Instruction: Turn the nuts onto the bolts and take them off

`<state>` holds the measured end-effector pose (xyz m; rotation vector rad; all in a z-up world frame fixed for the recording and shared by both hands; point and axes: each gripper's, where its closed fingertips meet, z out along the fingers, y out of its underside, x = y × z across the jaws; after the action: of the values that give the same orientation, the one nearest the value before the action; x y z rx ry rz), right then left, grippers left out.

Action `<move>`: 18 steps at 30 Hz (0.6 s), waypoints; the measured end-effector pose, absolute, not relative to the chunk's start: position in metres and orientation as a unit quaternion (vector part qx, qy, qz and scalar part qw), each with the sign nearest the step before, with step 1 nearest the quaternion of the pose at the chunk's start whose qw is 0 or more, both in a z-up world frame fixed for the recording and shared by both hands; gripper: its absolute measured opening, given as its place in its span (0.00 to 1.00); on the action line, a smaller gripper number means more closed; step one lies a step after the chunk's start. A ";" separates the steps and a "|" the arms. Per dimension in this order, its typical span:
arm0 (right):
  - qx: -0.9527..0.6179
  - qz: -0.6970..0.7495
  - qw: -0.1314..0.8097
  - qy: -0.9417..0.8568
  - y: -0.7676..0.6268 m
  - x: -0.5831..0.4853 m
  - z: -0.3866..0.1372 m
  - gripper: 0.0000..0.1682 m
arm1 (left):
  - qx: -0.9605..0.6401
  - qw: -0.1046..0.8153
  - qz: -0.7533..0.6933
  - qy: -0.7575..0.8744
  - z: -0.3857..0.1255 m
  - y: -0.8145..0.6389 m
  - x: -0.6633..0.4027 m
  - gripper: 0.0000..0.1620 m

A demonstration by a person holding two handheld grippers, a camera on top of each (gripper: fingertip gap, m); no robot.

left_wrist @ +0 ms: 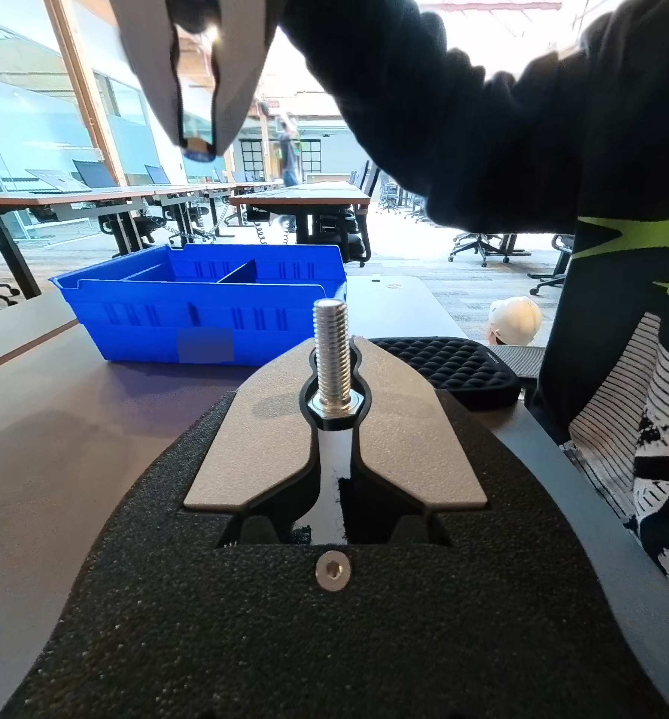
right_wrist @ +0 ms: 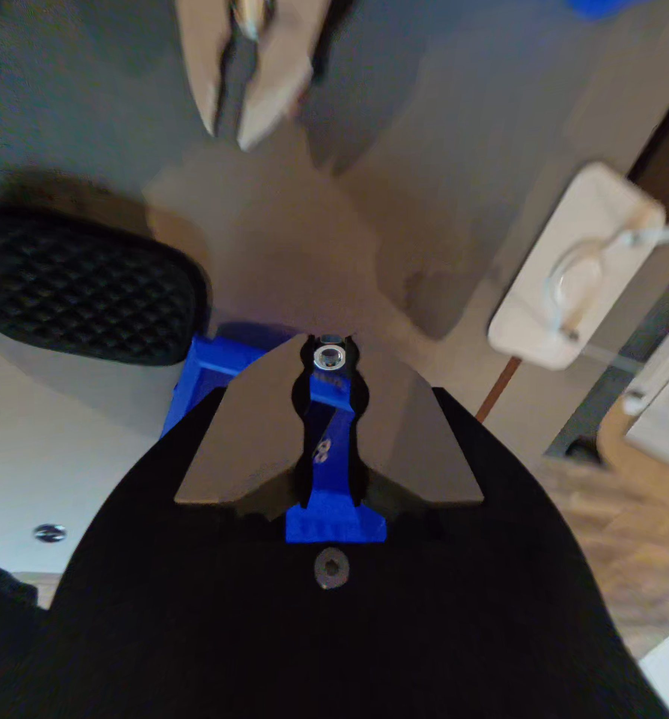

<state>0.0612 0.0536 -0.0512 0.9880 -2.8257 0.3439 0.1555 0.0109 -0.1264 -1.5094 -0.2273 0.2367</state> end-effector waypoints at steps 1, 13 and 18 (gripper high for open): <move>0.294 0.107 0.068 -0.947 0.068 0.049 -0.053 0.08 | -0.681 0.717 0.108 -0.103 -0.126 0.011 0.155 0.07; -0.042 0.029 0.065 -0.997 0.188 -0.079 -0.153 0.09 | -0.682 0.716 0.109 -0.104 -0.126 0.010 0.155 0.07; -0.132 0.011 0.045 -0.990 0.208 -0.106 -0.194 0.09 | -0.681 0.717 0.107 -0.104 -0.126 0.010 0.155 0.07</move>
<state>-0.1064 0.2085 -0.1941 -0.4047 -3.0248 0.0328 0.1549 0.0099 -0.1262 -1.5069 -0.2296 0.2361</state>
